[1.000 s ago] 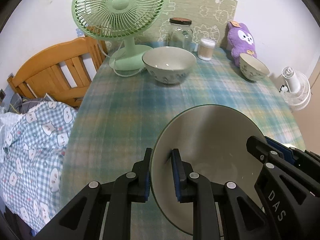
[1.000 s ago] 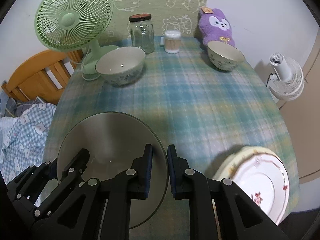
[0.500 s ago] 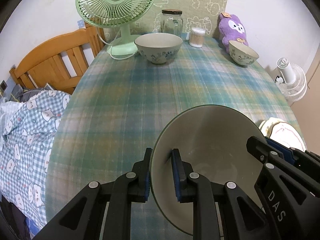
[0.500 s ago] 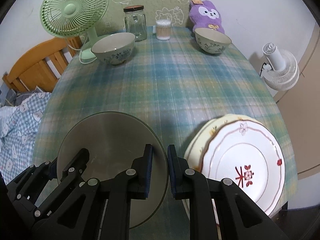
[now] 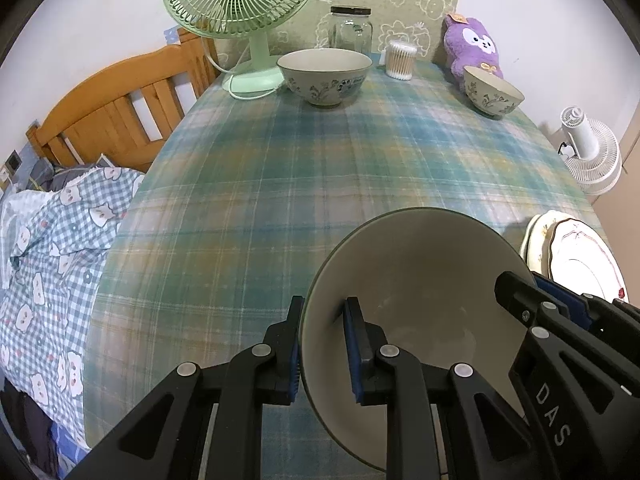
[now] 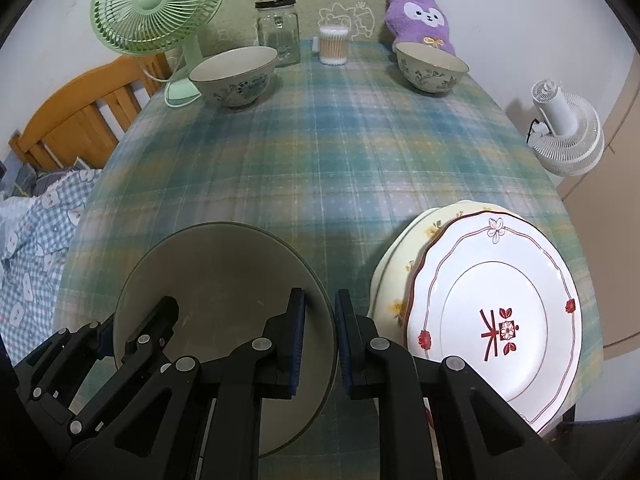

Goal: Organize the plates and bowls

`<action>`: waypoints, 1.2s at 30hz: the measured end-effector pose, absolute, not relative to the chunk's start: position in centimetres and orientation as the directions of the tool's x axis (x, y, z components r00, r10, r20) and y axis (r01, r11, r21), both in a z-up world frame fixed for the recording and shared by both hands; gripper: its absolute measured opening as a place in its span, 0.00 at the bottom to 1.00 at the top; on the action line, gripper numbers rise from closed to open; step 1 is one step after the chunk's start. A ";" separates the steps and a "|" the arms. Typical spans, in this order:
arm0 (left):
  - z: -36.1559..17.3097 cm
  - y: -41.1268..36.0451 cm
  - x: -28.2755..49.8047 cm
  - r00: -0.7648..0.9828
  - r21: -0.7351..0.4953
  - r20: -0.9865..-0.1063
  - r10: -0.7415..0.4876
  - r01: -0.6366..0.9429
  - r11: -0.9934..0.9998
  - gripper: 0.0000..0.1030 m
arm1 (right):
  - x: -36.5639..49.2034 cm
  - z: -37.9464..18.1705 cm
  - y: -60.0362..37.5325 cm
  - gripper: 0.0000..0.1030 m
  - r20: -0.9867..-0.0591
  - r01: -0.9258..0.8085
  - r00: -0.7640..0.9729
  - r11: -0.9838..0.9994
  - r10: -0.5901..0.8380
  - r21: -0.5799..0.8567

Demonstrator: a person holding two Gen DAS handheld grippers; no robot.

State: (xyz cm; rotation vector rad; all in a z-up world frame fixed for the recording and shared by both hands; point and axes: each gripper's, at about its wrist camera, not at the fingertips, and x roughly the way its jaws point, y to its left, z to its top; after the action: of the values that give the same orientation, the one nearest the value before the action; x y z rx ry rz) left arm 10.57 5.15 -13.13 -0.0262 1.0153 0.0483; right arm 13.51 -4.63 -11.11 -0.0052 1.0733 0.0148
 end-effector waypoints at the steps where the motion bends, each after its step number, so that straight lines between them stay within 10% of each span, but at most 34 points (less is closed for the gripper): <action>1: -13.1 5.2 10.6 0.524 -0.001 -0.851 0.027 -0.053 0.999 0.16 | 13.6 -11.1 -4.8 0.18 -0.881 -0.012 0.473 1.000 0.017 0.013; 8: -12.8 4.9 11.1 0.499 0.001 -0.867 0.014 -0.026 1.000 0.39 | 14.0 -10.9 -4.8 0.21 -0.890 -0.039 0.452 0.999 0.051 0.037; 12: -12.3 5.2 11.3 0.484 -0.014 -0.875 0.000 -0.024 1.000 0.52 | 14.0 -10.4 -4.8 0.57 -0.887 -0.047 0.457 0.998 0.057 0.040; 15: -11.3 5.4 11.3 0.498 -0.006 -0.867 0.005 -0.020 1.000 0.61 | 13.9 -9.3 -4.8 0.63 -0.878 -0.043 0.477 0.999 0.044 0.027; 36: -1.8 7.0 15.1 0.643 -0.003 -0.766 -0.012 0.015 1.000 0.74 | 17.8 0.5 -3.2 0.70 -0.779 -0.063 0.621 0.996 0.084 0.057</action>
State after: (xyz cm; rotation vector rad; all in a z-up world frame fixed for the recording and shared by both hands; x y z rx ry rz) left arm 15.06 7.02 -1.82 0.0037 0.8720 -0.0152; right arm 17.81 -3.23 0.48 0.0250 0.8966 0.0845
